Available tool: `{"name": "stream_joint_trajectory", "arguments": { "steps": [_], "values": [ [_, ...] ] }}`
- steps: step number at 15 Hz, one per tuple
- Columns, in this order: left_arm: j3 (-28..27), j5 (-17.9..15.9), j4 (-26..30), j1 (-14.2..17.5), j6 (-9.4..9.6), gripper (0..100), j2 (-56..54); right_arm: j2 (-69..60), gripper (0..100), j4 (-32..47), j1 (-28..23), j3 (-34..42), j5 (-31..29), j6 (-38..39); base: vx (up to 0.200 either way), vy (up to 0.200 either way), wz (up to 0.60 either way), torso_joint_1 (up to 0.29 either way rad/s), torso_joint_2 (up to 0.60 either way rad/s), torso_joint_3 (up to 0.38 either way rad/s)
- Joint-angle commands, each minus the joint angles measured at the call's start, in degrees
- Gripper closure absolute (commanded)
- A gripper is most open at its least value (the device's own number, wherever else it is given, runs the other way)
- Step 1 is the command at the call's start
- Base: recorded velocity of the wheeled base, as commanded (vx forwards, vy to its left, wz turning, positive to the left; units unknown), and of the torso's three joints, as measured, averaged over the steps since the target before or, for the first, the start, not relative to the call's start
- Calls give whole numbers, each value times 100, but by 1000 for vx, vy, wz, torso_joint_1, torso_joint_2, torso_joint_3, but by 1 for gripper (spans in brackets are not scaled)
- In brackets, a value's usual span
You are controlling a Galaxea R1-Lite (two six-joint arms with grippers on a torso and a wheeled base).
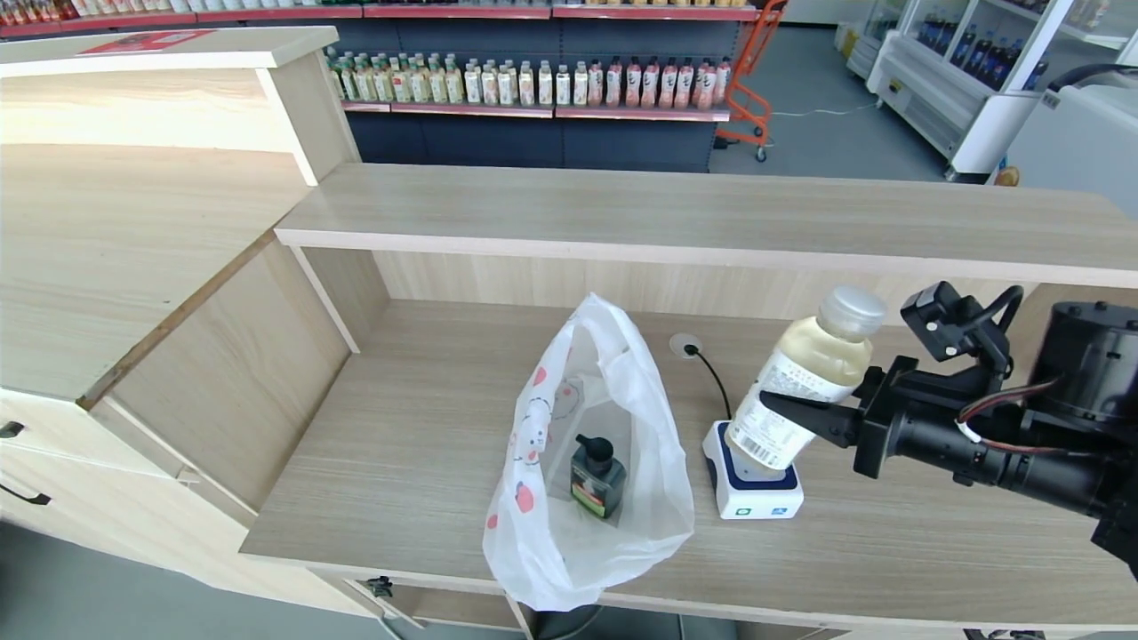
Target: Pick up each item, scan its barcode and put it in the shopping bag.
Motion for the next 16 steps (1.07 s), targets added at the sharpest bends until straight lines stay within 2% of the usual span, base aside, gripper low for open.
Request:
{"name": "stream_joint_trajectory", "arguments": {
  "steps": [1,5,8,10,15,16],
  "values": [
    [0,4,0,0,0,0,-2,29,100,-9,16,-126,-47,131,0,0,0,0,0,0],
    [0,4,0,0,0,0,-2,538,100,-9,16,-452,-65,192,0,0,0,0,0,0],
    [0,4,0,0,-9,0,-2,1022,100,-9,341,-961,-91,614,0,0,0,0,0,0],
    [0,4,0,0,-9,0,-2,1461,100,-18,640,-1357,-443,895,0,0,0,0,0,0],
    [0,4,0,0,-9,0,-2,2525,100,-79,939,-2095,-574,895,0,0,0,0,0,0],
    [0,4,0,0,0,0,-2,2859,100,-79,965,-2491,-583,895,0,0,0,0,0,0]
  ]
}}
